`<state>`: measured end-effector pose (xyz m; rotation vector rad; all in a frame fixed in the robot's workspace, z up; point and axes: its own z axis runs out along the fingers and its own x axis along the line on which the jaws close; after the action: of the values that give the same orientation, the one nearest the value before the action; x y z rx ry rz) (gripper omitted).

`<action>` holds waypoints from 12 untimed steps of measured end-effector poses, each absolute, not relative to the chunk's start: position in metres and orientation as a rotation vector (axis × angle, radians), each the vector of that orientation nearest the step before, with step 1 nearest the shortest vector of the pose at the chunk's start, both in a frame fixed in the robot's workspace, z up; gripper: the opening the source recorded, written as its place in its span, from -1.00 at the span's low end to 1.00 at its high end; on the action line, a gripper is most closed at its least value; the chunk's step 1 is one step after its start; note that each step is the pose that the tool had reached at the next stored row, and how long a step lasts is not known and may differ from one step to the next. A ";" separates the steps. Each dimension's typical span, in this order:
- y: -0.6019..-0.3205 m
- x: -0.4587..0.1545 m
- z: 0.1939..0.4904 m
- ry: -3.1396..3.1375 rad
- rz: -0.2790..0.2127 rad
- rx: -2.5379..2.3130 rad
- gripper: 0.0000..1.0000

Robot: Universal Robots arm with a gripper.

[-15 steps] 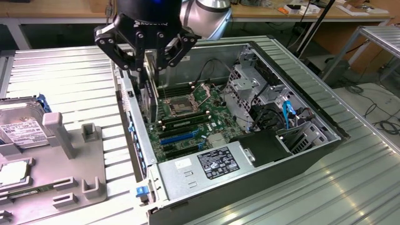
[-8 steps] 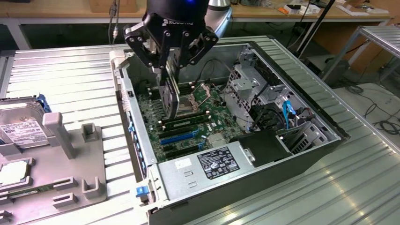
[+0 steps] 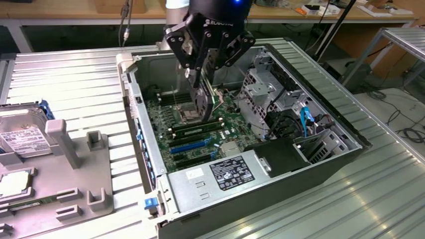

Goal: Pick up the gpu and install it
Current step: 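Pick up the gpu and move the gpu toward the slot, then insert the gpu into the slot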

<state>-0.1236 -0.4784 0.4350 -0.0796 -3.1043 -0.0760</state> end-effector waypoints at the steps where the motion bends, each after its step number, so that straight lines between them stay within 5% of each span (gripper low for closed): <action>1: -0.478 -0.119 0.435 -3.103 -0.076 -0.080 -0.47; 12: -0.478 -0.086 0.435 -3.097 -0.076 -0.080 -0.47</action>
<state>-0.0864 -0.4784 0.4350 -0.0796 -3.0973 -0.0755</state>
